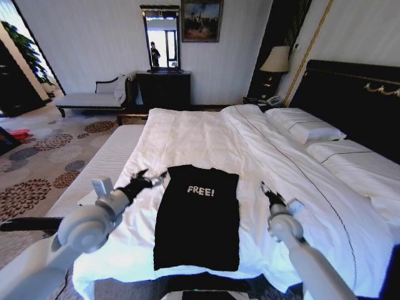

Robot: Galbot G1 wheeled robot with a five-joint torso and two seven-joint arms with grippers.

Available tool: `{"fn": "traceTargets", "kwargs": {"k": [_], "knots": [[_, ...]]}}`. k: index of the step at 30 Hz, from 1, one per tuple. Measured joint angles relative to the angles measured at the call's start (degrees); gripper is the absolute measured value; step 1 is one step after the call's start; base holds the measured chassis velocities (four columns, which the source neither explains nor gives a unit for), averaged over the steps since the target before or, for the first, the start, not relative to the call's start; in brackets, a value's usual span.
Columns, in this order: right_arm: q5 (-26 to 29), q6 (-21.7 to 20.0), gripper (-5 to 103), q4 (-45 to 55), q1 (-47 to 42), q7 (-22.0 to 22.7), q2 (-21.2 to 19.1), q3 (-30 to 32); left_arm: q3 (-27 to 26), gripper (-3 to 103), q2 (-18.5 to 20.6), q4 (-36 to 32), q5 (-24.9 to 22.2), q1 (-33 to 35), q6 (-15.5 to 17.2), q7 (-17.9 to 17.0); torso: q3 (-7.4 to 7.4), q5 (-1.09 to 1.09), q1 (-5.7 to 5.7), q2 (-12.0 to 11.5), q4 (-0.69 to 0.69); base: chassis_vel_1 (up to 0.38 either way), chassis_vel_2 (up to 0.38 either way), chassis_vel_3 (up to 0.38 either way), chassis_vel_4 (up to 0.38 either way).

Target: Fold the clothes on the bed.

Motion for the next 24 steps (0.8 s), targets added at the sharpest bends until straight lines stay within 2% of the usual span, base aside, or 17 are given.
{"fn": "traceTargets", "kwargs": {"k": [4, 5, 7, 10, 16, 24], "knots": [[6.1, -1.5, 100, -6.2, 8.6, -4.2, -1.7, -8.4, -4.6, 100, -5.4, 2.7, -1.0, -0.9, 0.9, -0.1, 0.00, -0.02, 0.00, 0.0, 0.01, 0.000, 0.000, 0.000, 0.000], [6.1, -1.5, 100, -6.2, 8.6, -4.2, -1.7, -8.4, -4.6, 100, -5.4, 2.7, -1.0, -0.9, 0.9, -0.1, 0.00, -0.02, 0.00, 0.0, 0.01, 0.000, 0.000, 0.000, 0.000], [8.9, -2.6, 100, -9.9, 12.8, -5.0, -1.4, -12.4, -6.5, 100, -7.1, 3.2, -1.0, -0.2, 1.1, -0.1, 0.01, -0.02, 0.01, 0.0, 0.01, 0.000, 0.000, 0.000, 0.000], [10.1, -3.1, 100, -16.1, 18.4, -5.5, -0.2, -16.9, -8.3, 100, -8.6, 3.1, -0.8, 1.1, 1.3, -0.1, 0.01, -0.02, 0.00, 0.0, 0.03, 0.000, 0.000, 0.000, 0.000], [11.7, -3.9, 100, -22.8, 24.1, -6.0, 2.3, -19.6, -11.3, 100, -9.6, 2.6, -1.1, 1.4, 1.3, -0.1, 0.00, -0.03, 0.01, 0.0, 0.01, 0.000, 0.000, 0.000, 0.000], [11.2, -4.5, 100, -26.8, 25.4, -7.6, 4.5, -20.7, -12.2, 100, -9.9, 2.2, -1.3, 1.3, 1.4, -0.2, 0.00, -0.02, 0.00, 0.0, 0.00, 0.000, 0.000, 0.000, 0.000]]}}
